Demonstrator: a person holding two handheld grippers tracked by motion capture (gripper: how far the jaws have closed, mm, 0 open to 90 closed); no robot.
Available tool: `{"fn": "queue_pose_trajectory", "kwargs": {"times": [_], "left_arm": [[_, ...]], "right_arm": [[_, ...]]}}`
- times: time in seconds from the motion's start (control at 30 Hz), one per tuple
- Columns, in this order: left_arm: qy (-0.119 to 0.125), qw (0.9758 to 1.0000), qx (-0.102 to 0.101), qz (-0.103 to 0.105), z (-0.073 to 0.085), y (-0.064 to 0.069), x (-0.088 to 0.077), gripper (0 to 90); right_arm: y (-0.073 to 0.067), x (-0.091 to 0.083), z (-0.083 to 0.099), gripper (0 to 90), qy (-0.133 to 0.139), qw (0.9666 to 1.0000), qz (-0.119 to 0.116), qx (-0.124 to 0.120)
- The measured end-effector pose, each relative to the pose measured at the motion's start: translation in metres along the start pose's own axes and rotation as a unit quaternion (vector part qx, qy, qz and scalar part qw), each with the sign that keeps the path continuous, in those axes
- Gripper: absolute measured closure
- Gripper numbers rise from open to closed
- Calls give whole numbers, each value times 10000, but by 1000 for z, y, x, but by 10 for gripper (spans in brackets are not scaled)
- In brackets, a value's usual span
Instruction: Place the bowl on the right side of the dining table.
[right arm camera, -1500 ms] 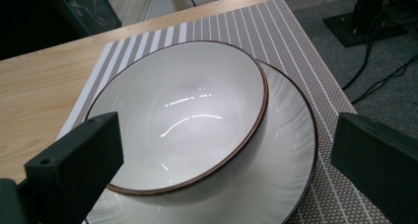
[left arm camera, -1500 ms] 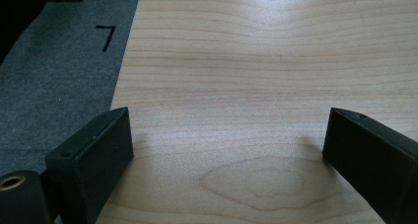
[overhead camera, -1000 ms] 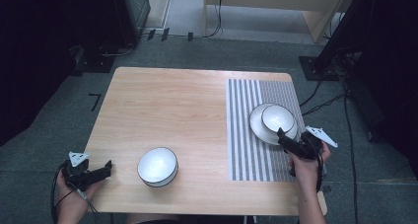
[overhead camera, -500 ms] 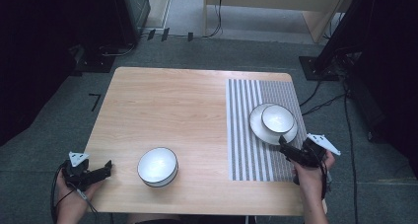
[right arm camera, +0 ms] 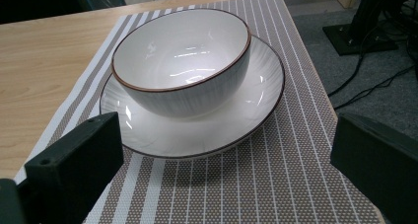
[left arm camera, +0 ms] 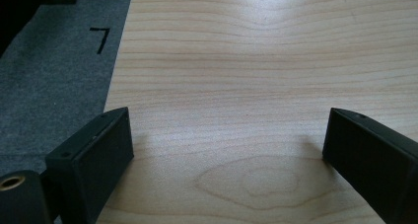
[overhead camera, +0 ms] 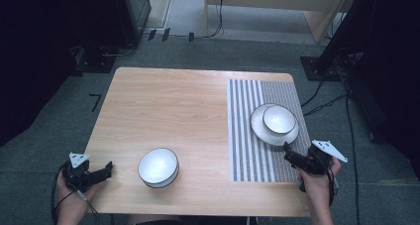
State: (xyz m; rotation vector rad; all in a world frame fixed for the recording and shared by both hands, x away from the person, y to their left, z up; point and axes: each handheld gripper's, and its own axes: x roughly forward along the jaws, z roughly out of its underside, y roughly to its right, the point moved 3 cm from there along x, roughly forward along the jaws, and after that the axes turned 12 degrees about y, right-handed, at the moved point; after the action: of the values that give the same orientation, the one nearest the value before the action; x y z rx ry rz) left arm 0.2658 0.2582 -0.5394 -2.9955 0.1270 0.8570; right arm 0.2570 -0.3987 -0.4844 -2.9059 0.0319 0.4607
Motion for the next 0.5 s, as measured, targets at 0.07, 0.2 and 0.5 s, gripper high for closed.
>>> {"fn": "queue_pose_trajectory", "kwargs": {"times": [0.07, 0.2, 0.5], "left_arm": [[-1, 10000, 1, 0, 0, 0, 0, 47], [0, 10000, 0, 0, 0, 0, 0, 47], [0, 10000, 0, 0, 0, 0, 0, 47]], "right_arm": [[0, -2, 1, 0, -20, 10000, -32, -9], [0, -8, 0, 0, -11, 9999, -124, 43], [0, -20, 4, 0, -83, 9997, -218, 24]]}}
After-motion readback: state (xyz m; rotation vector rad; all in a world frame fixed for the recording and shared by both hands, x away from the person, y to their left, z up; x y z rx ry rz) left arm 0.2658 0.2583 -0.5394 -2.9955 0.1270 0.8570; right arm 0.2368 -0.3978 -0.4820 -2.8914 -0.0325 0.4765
